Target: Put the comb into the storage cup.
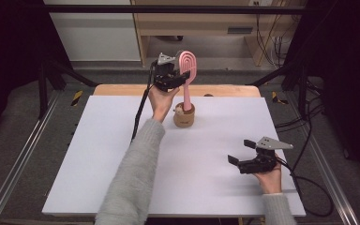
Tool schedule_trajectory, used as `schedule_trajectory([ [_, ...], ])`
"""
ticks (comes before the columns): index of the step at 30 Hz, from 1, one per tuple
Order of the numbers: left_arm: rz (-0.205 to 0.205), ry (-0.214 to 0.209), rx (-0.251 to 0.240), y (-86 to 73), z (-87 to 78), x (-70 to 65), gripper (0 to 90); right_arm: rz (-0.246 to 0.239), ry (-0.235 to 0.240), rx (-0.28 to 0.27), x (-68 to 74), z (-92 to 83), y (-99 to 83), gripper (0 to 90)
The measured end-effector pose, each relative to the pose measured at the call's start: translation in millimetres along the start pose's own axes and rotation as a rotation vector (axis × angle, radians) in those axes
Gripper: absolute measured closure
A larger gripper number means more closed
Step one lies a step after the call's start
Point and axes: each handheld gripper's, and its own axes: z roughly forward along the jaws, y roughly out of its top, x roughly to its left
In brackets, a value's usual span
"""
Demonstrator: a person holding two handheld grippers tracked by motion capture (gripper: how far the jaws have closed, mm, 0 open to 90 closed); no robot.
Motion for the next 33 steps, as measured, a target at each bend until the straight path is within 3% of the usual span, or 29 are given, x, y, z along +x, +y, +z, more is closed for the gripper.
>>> schedule_trajectory([
  [16,0.022,-0.001,0.012,-7.5,4.5,-0.6,63.6,-0.002,0.0,-0.001,0.0,0.1,0.0,0.3],
  [33,0.014,-0.001,0.036,-24.4,12.4,2.2,63.7,-0.001,0.002,-0.001,0.2,0.3,-0.1,0.3],
])
